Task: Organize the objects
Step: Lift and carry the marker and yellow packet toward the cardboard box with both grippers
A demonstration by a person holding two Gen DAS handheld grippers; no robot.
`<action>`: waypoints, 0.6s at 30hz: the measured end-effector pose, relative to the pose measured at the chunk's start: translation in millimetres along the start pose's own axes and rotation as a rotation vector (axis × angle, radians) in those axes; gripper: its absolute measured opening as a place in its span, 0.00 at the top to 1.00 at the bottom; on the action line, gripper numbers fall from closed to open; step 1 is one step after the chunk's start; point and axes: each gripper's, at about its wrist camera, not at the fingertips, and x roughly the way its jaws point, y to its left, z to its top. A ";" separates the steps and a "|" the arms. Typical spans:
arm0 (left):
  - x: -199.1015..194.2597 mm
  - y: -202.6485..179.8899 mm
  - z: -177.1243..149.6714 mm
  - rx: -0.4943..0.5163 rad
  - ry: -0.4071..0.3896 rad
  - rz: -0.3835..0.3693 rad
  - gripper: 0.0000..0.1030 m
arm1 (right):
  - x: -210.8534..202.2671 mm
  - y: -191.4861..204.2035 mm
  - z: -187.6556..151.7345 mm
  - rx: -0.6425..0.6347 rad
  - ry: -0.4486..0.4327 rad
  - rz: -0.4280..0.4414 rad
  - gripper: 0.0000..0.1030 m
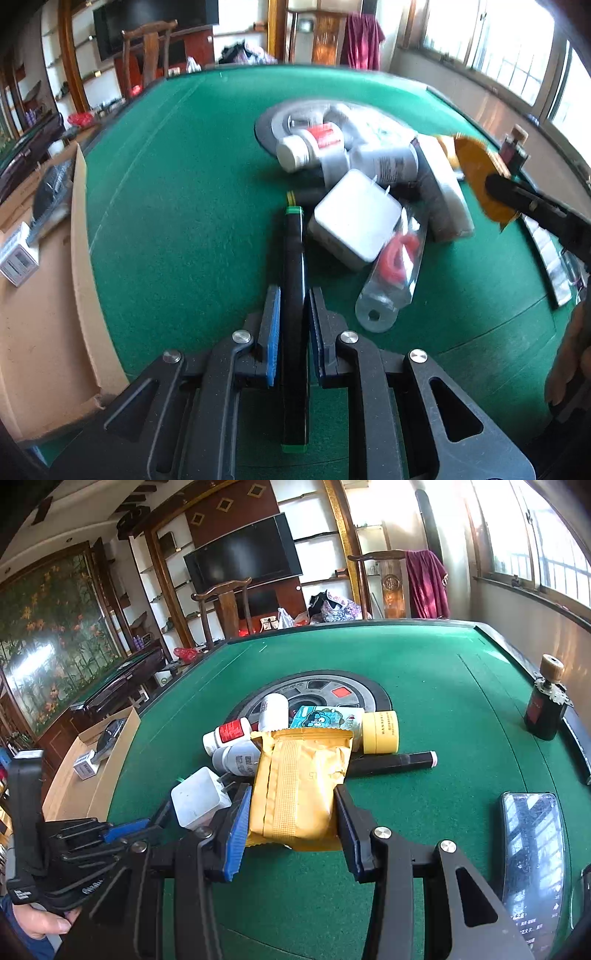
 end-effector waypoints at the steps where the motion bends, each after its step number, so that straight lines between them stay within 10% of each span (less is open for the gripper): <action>1: 0.8 -1.4 -0.4 0.010 0.002 0.007 0.86 | 0.3 0.3 -0.5 -0.001 0.002 0.003 0.57; 18: -44.0 15.2 -5.5 -0.005 -0.153 -0.045 0.86 | -7.2 12.8 -3.5 -0.028 -0.046 0.011 0.57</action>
